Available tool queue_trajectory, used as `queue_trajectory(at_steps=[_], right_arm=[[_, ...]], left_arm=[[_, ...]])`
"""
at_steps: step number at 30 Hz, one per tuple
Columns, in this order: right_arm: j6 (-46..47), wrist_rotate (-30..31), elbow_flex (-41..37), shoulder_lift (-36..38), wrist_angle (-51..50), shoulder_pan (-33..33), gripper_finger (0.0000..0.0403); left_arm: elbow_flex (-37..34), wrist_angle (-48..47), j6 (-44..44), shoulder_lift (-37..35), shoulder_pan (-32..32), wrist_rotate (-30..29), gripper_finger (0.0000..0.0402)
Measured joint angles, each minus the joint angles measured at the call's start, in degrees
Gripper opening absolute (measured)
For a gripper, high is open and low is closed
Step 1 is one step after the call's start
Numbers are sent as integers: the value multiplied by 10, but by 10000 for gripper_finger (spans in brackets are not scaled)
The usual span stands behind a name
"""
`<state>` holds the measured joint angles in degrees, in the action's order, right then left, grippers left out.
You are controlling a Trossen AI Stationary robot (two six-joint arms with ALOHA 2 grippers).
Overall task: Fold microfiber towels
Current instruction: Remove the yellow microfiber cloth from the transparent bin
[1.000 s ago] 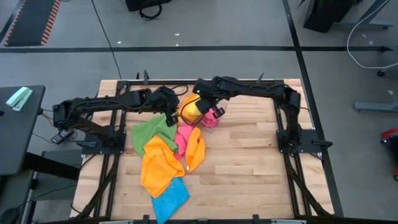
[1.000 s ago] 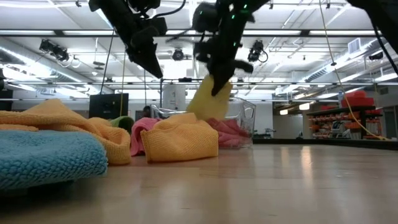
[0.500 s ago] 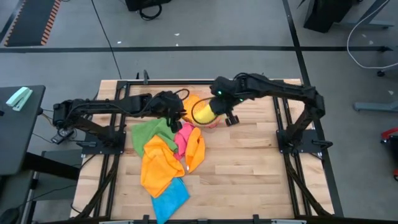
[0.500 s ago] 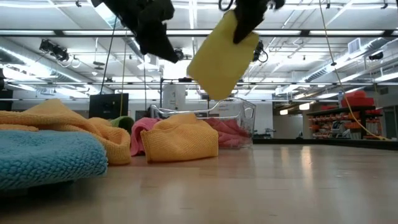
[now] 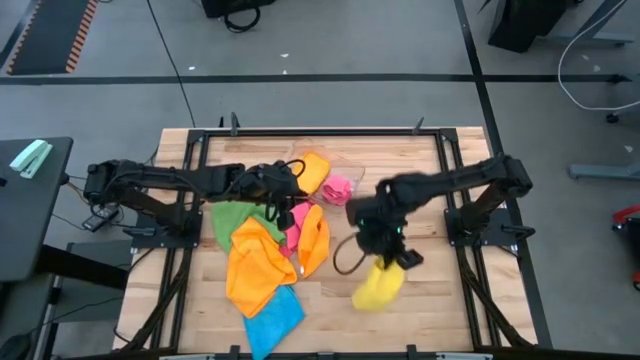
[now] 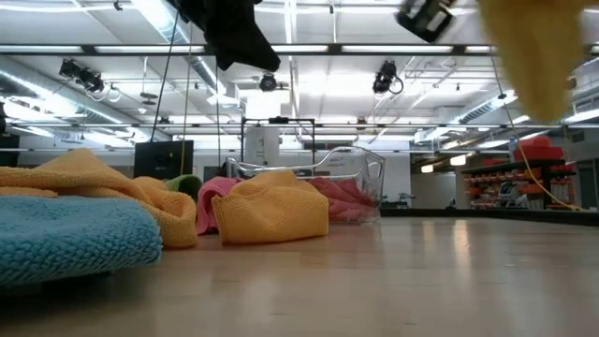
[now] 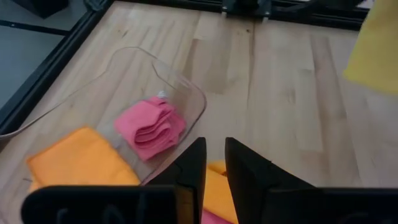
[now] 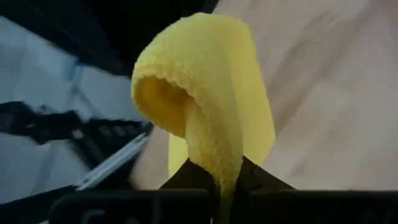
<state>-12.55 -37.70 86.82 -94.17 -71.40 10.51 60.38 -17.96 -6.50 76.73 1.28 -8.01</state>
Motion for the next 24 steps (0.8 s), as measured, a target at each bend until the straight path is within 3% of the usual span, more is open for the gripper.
queue_trajectory(at_steps=[8,13,18,24], right_arm=[[88,-123,-175,-1,151,36,17],[107,-93,-258,-1,230,2,17],[92,2,-319,-1,276,-48,20],[55,26,-371,-1,342,-82,82]], left_arm=[[0,-3,-1,0,-9,0,73],[0,-3,-6,0,-9,-1,66],[0,-2,-29,0,-9,-1,62],[0,-3,-68,0,-13,-1,68]])
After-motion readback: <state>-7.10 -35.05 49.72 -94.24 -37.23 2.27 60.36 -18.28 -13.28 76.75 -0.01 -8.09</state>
